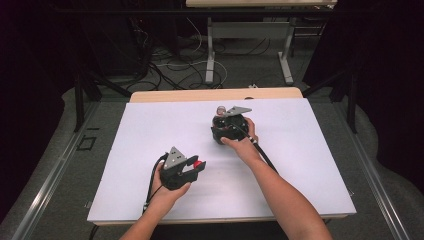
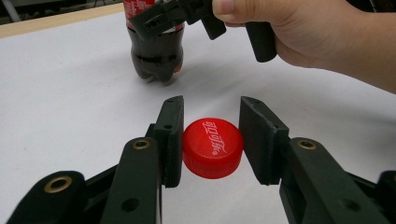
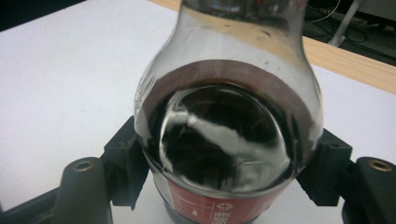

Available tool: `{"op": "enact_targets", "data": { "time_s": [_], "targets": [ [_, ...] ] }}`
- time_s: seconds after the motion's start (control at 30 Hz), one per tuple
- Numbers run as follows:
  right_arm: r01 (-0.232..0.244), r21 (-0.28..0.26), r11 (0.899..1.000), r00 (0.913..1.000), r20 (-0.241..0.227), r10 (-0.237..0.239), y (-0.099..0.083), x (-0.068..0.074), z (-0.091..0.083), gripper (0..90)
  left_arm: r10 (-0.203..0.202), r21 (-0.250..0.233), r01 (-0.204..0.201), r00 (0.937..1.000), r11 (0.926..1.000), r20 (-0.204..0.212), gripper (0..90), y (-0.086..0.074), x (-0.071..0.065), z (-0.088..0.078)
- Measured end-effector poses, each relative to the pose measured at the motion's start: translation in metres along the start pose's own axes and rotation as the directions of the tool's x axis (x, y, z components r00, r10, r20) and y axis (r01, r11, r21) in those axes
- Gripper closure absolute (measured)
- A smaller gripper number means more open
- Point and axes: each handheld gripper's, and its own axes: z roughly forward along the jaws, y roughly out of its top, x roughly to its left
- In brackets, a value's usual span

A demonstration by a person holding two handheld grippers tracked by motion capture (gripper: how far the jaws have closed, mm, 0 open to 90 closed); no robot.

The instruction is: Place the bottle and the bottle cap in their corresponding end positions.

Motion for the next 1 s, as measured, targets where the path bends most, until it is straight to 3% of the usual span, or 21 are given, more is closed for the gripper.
{"op": "enact_targets", "data": {
  "time_s": [0.03, 0.2, 0.3, 0.33, 0.43, 0.53, 0.63, 0.7, 0.87, 0.93, 1.0],
  "targets": [
    [0.000, 0.029, 1.000, 1.0000, -0.004, 0.000, 0.000, 0.001, 0.000, 28.9, 0.003, 0.004, -0.003, 1.0000, 1.0000, 0.001, 61.7, 0.000, 0.001, 0.000],
    [0.009, 0.021, 1.000, 1.0000, -0.001, -0.009, -0.004, 0.003, 0.006, 28.8, 0.006, 0.007, -0.006, 1.0000, 1.0000, -0.001, 61.7, -0.002, 0.002, 0.004],
    [0.024, 0.041, 0.999, 0.9997, 0.000, -0.024, -0.005, 0.005, 0.004, 28.7, 0.004, 0.009, -0.004, 0.9998, 1.0000, 0.022, 61.7, -0.003, 0.000, 0.009],
    [0.036, 0.017, 0.999, 0.9993, -0.008, -0.036, -0.006, 0.004, 0.006, 28.7, 0.002, 0.007, -0.003, 0.9993, 1.0000, 0.036, 61.6, -0.003, -0.001, 0.012],
    [0.013, 0.020, 1.000, 0.9999, -0.010, -0.012, -0.006, 0.004, 0.005, 28.4, 0.017, 0.021, -0.018, 0.9983, 0.9996, 0.056, 61.6, -0.004, -0.006, 0.023],
    [0.022, 0.024, 0.999, 0.9998, -0.005, -0.022, -0.006, 0.005, 0.005, 28.3, 0.045, 0.041, -0.048, 0.9969, 0.9980, 0.064, 61.6, -0.007, -0.011, 0.038],
    [0.019, 0.026, 0.999, 0.9998, -0.006, -0.019, -0.007, 0.005, 0.004, 28.1, 0.039, 0.066, -0.045, 0.9957, 0.9968, 0.083, 61.6, -0.011, -0.013, 0.055],
    [0.020, 0.024, 1.000, 0.9998, -0.008, -0.019, -0.007, 0.004, 0.004, 27.9, 0.055, 0.074, -0.060, 0.9954, 0.9955, 0.079, 61.5, -0.013, -0.015, 0.066],
    [0.011, 0.043, 0.999, 0.9996, -0.025, -0.010, -0.008, 0.003, 0.002, 25.8, 0.050, 0.109, -0.059, 0.9951, 0.9923, 0.086, 61.5, -0.017, -0.015, 0.085],
    [0.000, 0.015, 1.000, 0.9997, -0.024, 0.000, -0.010, 0.002, 0.002, 24.1, 0.050, 0.132, -0.061, 0.9953, 0.9894, 0.083, 61.4, -0.017, -0.015, 0.089],
    [-0.003, 0.011, 1.000, 0.9996, -0.029, 0.003, -0.012, 0.001, 0.000, 21.3, 0.042, 0.122, -0.051, 0.9962, 0.9912, 0.076, 61.2, -0.017, -0.014, 0.090]
  ]
}}
